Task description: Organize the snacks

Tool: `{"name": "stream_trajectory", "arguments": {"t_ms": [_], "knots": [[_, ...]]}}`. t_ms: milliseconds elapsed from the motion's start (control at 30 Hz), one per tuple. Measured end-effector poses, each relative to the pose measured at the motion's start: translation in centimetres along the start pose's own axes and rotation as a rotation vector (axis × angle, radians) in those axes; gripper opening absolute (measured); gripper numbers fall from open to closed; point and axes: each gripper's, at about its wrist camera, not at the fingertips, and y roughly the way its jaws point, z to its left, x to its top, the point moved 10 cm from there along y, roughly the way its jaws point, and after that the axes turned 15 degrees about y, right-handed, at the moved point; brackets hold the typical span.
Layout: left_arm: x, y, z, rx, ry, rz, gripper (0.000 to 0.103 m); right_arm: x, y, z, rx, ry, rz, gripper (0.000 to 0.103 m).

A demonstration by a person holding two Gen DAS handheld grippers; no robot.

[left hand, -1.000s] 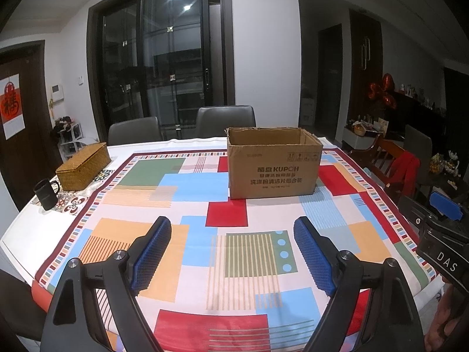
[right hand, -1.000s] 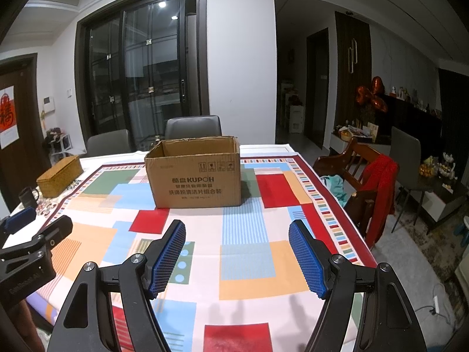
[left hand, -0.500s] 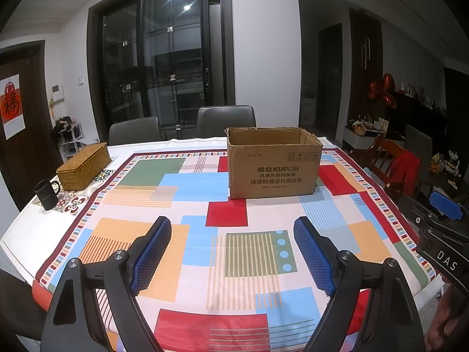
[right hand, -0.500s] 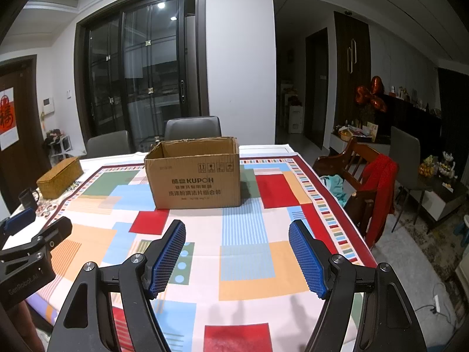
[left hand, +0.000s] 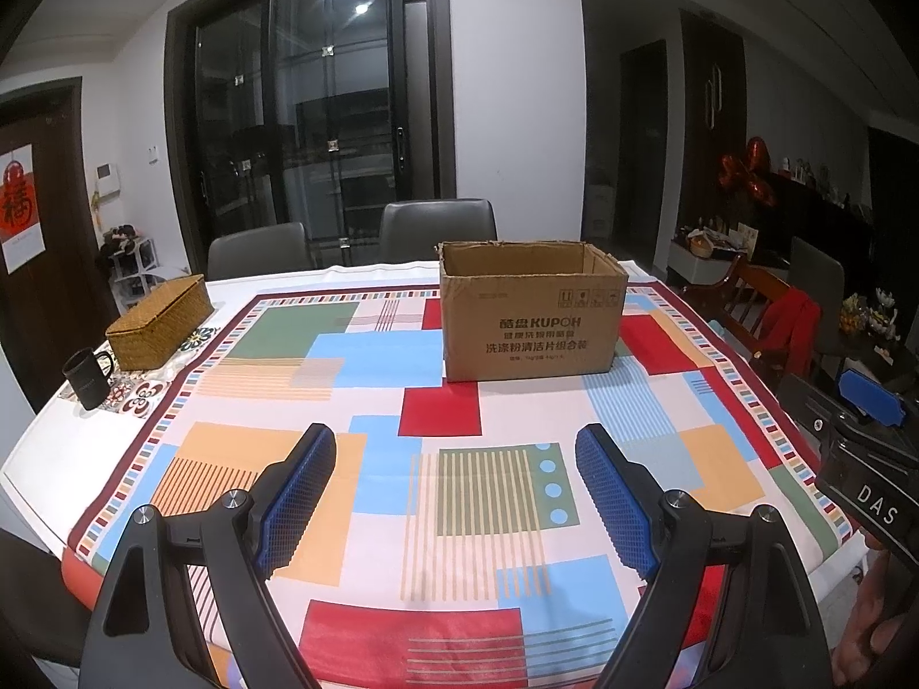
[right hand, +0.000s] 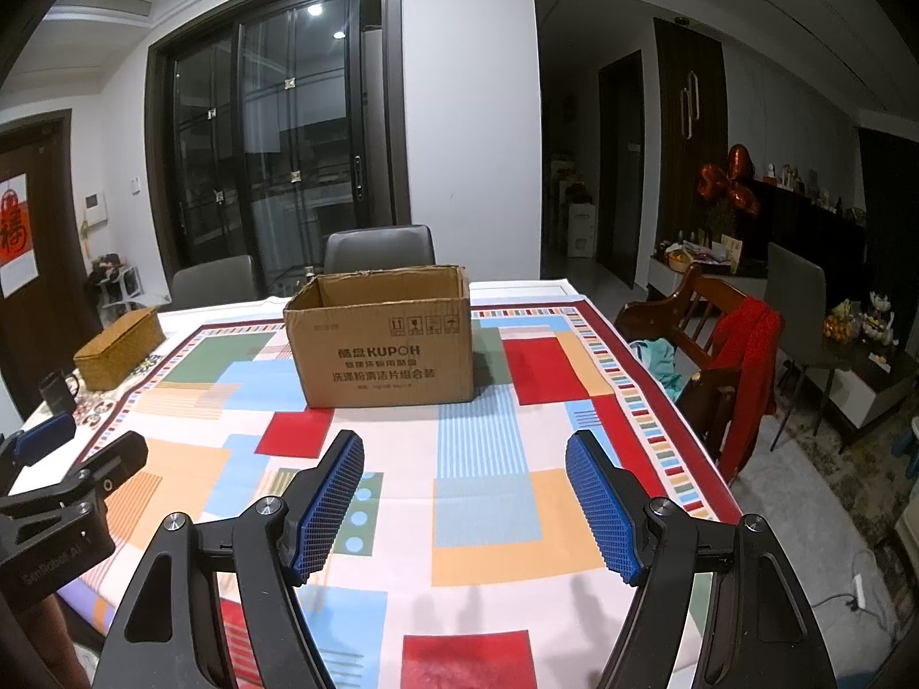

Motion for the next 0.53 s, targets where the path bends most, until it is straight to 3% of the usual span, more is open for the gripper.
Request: {"name": "stream_trajectory", "arguments": {"t_ms": [533], "knots": [[-0.21, 0.0, -0.02, 0.001, 0.006, 0.001, 0.086, 0.03, 0.01, -0.04, -0.001, 0.0, 0.0, 0.074]]}}
